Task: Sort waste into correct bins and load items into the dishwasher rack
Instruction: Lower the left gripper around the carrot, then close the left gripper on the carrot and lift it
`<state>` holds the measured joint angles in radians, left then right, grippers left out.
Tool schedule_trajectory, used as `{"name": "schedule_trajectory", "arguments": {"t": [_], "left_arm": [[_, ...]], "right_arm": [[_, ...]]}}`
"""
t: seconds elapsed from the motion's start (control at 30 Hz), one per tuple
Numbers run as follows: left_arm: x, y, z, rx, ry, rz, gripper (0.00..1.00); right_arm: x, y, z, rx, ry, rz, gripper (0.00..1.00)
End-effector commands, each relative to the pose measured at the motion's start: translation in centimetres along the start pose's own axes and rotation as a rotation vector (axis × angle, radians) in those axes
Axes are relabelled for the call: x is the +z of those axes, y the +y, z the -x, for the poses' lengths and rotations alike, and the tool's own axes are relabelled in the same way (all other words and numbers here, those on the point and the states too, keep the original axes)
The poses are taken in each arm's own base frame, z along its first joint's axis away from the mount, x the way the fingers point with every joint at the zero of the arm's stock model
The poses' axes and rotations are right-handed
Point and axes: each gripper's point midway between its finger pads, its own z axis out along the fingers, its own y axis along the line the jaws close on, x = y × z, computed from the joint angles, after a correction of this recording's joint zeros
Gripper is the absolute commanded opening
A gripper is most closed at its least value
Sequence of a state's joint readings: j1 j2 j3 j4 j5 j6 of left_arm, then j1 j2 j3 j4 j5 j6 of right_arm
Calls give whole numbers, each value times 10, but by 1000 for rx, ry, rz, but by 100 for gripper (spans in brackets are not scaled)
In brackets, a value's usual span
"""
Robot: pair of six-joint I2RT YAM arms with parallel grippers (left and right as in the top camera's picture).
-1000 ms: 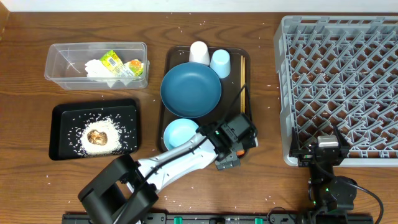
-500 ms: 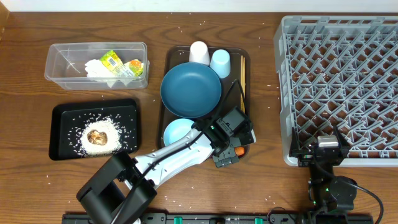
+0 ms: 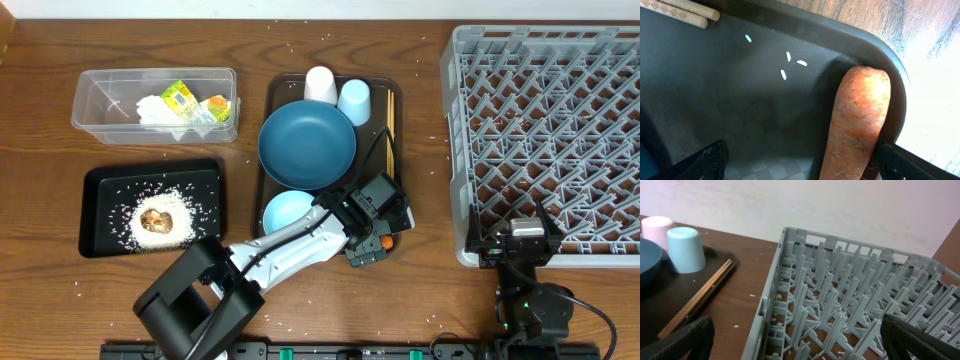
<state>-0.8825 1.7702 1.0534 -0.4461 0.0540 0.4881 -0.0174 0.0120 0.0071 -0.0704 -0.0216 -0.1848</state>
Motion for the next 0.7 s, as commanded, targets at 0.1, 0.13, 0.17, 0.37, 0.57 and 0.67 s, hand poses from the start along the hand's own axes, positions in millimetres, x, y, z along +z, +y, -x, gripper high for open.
{"name": "schedule_trajectory", "arguments": {"t": [0.1,0.13,0.17,0.37,0.57,0.67], "left_arm": [[9,-6,-7,9,26,-33,88],[11,-8,-8,9,31,-43,88],[12,-10,-9,9,34,-54,88],[13,-11,-9,9,35,-59,88],[13,-11,-9,9,36,-60,86],[16,-12,-11,8,44,-64,77]], "right_arm": [[0,-3,-1,4,2,-15,99],[0,-3,-1,5,2,-15,99],[0,-3,-1,5,2,-15,99],[0,-3,-1,5,2,-14,99],[0,-3,-1,4,2,-14,99],[0,-3,-1,4,2,-15,99]]}}
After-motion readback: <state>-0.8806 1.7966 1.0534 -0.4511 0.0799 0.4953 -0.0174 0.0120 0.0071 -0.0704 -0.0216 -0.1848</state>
